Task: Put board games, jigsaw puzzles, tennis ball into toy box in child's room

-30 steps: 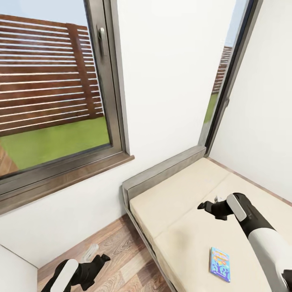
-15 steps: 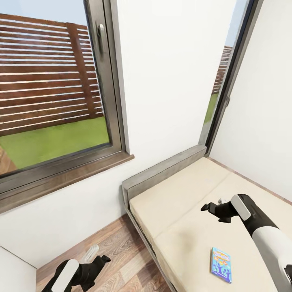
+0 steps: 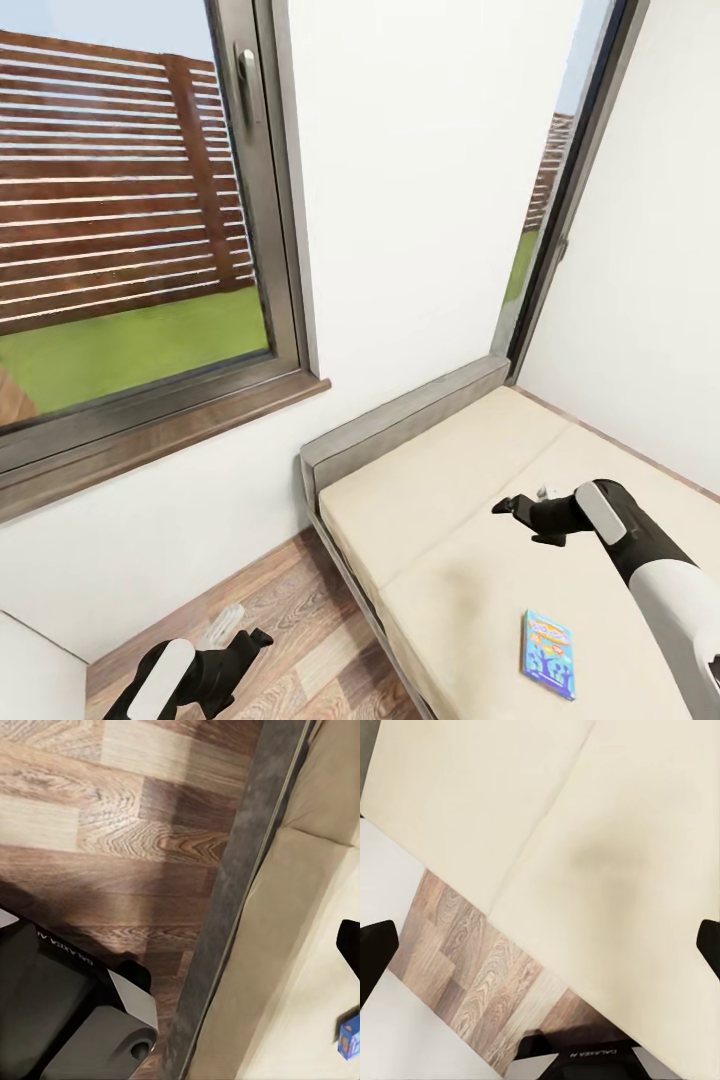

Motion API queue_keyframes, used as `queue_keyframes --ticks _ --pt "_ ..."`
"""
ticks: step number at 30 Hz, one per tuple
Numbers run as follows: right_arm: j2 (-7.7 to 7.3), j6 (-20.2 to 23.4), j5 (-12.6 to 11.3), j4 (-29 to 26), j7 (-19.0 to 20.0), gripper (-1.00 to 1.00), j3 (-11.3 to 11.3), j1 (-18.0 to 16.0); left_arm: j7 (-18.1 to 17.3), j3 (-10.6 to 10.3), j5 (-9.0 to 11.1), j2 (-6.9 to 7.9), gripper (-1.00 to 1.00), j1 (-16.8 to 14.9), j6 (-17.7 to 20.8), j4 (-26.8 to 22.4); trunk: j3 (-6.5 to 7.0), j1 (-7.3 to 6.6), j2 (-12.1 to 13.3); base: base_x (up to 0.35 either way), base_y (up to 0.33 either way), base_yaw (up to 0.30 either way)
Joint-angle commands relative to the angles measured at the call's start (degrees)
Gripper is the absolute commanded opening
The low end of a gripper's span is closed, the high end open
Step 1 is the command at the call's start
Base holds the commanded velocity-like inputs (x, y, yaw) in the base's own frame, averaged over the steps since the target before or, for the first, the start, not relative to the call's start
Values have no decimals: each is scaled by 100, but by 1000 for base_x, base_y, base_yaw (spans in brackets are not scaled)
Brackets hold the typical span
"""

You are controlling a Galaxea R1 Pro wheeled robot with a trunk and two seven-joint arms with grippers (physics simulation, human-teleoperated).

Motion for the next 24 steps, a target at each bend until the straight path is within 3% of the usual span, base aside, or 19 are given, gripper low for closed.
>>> queue_keyframes --ticks 1,13,17,24 --pt "-10 25 0 -3 18 100 -9 -2 52 8 61 -1 100 -2 20 -10 -26 24 -48 0 0 -2" --pt "-59 25 -3 -10 66 100 -9 0 42 8 65 -1 100 -3 18 -9 -242 287 -529 0 0 -8" --pt "-80 25 -2 -11 71 100 -9 -3 42 5 69 -1 100 -3 15 -9 -313 375 -690 0 0 -185" --pt "-264 32 -14 -6 80 100 -15 14 42 0 70 -1 100 -3 18 -9 -439 529 -970 0 0 -202"
